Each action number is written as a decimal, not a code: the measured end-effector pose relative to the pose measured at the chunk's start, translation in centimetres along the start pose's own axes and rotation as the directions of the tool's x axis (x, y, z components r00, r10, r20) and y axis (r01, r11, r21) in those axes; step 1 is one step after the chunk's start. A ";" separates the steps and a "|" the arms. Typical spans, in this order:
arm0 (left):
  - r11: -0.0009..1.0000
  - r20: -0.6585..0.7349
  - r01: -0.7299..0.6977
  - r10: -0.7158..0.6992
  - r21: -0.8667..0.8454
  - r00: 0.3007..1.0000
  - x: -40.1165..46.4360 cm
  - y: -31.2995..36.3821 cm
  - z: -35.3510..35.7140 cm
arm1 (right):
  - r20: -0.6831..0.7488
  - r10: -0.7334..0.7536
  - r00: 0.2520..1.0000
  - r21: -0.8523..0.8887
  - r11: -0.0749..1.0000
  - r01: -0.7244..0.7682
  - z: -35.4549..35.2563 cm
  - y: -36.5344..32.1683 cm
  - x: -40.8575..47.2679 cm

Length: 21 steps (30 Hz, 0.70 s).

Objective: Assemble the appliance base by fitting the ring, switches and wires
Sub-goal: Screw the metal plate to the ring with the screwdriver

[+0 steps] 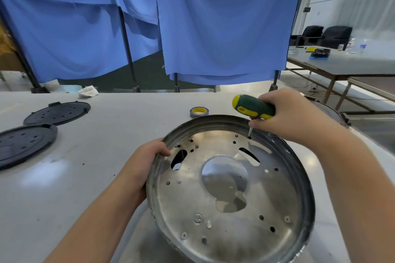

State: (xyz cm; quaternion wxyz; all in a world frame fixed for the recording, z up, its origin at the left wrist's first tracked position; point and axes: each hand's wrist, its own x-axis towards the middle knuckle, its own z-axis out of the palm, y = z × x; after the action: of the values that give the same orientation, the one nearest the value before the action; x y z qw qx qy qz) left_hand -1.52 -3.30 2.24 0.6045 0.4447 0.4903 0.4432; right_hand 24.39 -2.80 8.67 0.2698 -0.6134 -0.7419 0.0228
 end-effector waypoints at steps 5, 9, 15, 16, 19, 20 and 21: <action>1.000 -0.055 0.018 -0.018 0.005 0.998 0.5 -0.6 -0.5 | 0.030 0.011 0.999 -0.138 0.990 -0.007 1.1 0.1 0.3; 0.999 -0.085 0.048 -0.047 0.010 0.995 0.3 -0.7 -0.5 | 0.028 0.007 1.000 -0.154 0.988 -0.002 1.6 -0.1 0.4; 0.997 -0.096 0.072 -0.073 -0.015 0.993 0.5 -0.5 -0.4 | 0.028 -0.015 1.000 -0.114 0.993 0.018 2.1 0.1 0.4; 0.997 -0.101 0.078 -0.079 -0.019 0.992 0.4 -0.4 -0.3 | 0.031 -0.015 0.999 -0.109 0.994 0.018 2.1 0.1 0.4; 0.996 -0.098 0.092 -0.093 -0.016 0.991 0.6 -0.6 -0.4 | 0.049 -0.010 0.999 -0.125 0.992 0.016 2.1 0.0 0.4; 0.995 -0.095 0.094 -0.096 -0.020 0.991 0.6 -0.6 -0.4 | 0.059 -0.004 0.998 -0.140 0.990 0.012 2.2 0.0 0.4; 0.995 -0.095 0.094 -0.096 -0.024 0.991 0.6 -0.6 -0.5 | 0.072 0.005 0.997 -0.158 0.987 0.006 2.3 -0.1 0.4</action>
State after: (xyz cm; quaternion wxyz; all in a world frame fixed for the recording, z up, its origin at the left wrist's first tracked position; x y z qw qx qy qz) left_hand -1.83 -2.78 1.43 0.6049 0.3931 0.5349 0.4398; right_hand 23.33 -1.75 6.93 0.1934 -0.6314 -0.7508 -0.0141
